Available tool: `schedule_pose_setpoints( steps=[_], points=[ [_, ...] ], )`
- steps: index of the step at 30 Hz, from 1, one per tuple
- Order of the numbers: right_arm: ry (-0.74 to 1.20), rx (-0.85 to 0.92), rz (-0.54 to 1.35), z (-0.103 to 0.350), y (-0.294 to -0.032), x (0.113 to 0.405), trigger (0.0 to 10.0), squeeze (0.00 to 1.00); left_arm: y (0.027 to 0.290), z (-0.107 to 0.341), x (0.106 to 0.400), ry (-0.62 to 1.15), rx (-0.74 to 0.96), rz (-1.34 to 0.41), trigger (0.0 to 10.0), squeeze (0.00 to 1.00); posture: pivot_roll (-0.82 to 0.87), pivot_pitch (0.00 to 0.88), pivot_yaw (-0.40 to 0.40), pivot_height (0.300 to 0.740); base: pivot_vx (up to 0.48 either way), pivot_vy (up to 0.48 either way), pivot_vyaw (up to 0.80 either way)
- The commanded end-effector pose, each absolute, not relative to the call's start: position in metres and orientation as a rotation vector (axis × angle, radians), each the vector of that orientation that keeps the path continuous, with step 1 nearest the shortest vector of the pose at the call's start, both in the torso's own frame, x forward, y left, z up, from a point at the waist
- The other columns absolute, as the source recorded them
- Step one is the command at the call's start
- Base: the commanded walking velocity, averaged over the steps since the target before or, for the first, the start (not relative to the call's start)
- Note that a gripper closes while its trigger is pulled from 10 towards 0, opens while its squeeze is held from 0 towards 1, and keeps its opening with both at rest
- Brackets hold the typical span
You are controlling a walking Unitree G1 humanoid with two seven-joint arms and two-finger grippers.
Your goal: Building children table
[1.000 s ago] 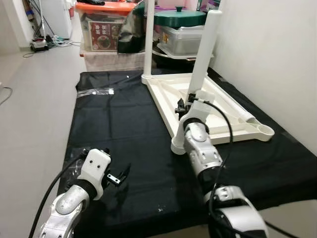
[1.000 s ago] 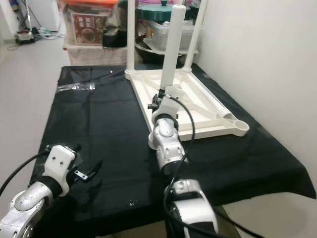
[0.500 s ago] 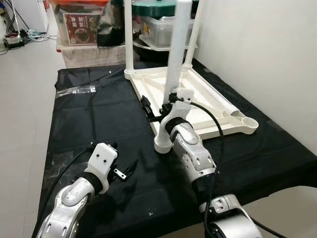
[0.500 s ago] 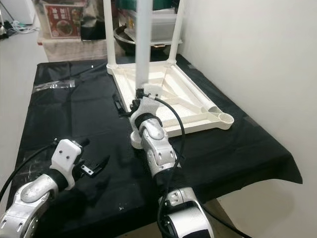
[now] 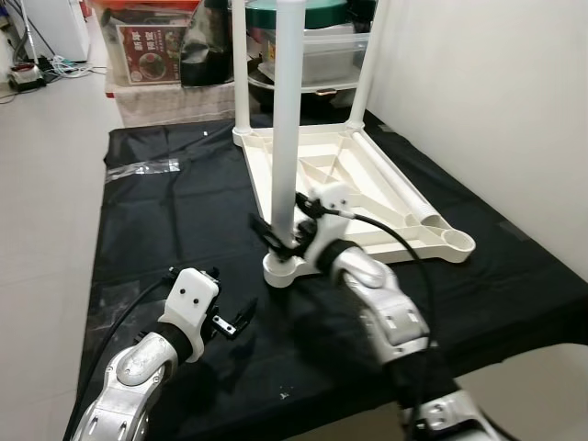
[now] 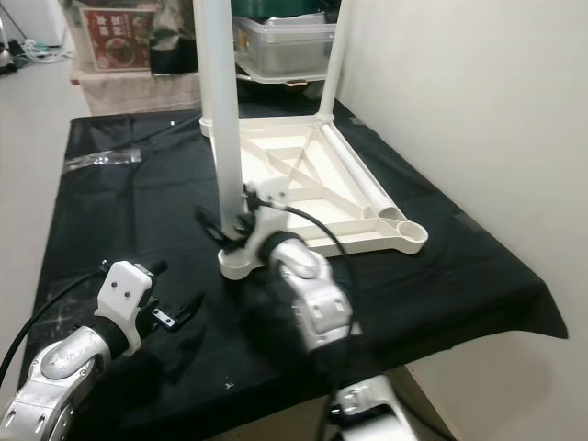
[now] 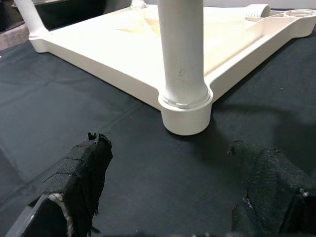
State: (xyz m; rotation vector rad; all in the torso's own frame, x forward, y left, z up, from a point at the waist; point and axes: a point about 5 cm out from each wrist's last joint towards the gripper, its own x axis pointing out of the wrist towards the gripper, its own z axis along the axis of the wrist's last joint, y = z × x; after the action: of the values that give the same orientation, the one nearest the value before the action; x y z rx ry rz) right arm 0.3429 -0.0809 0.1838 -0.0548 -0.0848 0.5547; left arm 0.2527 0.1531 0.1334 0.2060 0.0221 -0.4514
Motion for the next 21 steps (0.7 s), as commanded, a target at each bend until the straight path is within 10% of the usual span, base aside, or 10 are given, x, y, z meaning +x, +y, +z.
schedule_pose_setpoints(
  steps=[1,5,6,21],
  points=[
    [-0.076,-0.098,0.502,0.177,-0.096,0.344,10.0,1.0,0.151,0.13,0.251,0.04,0.202,-0.462,10.0,0.0,0.01,0.0,-0.054,0.74,0.0,0.0,0.0],
    [-0.054,-0.066,0.445,0.174,-0.139,0.324,10.0,1.0,0.15,0.133,0.249,0.014,0.167,-0.425,10.0,0.0,-0.01,0.0,-0.043,0.74,0.0,0.0,0.0],
    [-0.025,-0.048,0.503,0.171,-0.142,0.308,10.0,0.1,0.151,0.135,0.247,-0.006,0.144,-0.403,10.0,0.0,-0.01,0.0,-0.041,0.74,0.0,-0.304,0.0],
    [0.159,-0.093,0.532,0.144,-0.133,0.301,10.0,0.0,0.15,0.142,0.245,-0.061,0.101,-0.313,10.0,0.0,0.01,0.0,-0.049,0.74,0.0,-0.455,0.0]
  ],
)
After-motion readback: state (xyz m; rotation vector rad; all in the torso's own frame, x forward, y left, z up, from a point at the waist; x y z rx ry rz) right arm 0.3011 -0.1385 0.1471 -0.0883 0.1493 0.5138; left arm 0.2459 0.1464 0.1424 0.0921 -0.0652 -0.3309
